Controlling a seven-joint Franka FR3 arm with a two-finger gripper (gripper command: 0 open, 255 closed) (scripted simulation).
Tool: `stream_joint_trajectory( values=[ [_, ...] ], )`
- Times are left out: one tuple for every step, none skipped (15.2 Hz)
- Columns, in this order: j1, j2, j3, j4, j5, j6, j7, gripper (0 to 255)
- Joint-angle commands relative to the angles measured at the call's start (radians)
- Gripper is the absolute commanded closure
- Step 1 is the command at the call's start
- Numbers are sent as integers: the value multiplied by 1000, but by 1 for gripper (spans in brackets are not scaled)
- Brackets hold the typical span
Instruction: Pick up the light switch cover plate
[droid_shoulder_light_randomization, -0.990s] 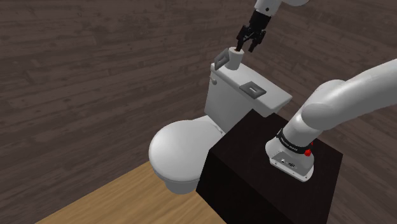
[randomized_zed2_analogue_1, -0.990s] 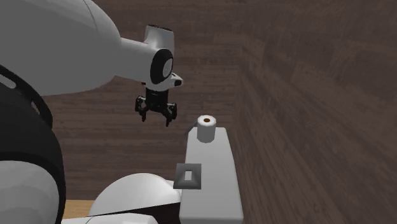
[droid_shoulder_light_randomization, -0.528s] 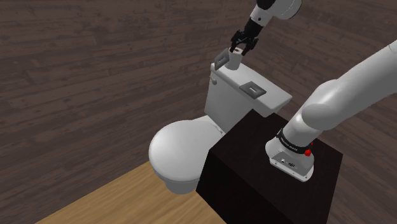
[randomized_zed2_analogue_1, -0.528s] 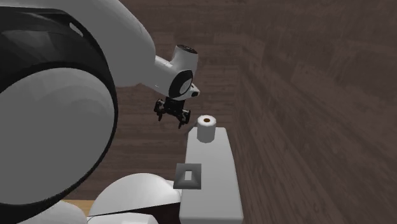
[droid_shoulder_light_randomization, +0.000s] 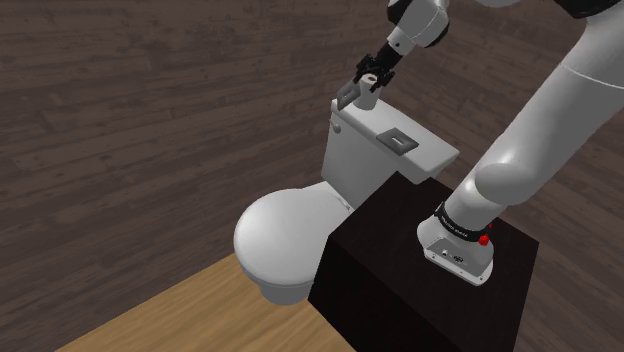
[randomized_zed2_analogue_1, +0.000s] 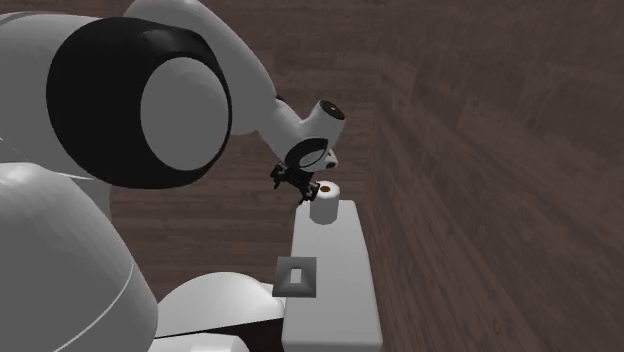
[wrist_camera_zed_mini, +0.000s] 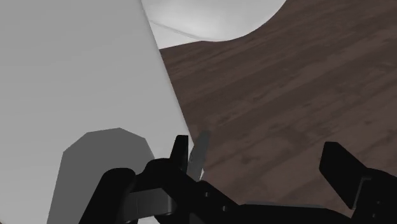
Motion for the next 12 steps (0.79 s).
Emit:
stream_joint_trajectory(
  values=[
    [-13,87,-12,48,120,4,-73,0],
    [-26,130,-12,76,175,-1,-104,0],
    [-30,134,-9,79,180,-2,-107,0],
    [-32,144,-6,77,192,5,-119,0],
    [-34,154,-4,75,204,10,-131,0],
    [-35,164,-1,73,217,16,-144,0],
    [-37,174,1,72,229,22,-156,0],
    [-39,184,4,70,242,27,-168,0],
    [-41,194,7,69,255,32,-181,0],
    [-44,211,12,68,275,40,-200,0],
    [-44,211,12,68,275,40,-200,0],
    [-44,211,12,68,275,40,-200,0]
  ],
)
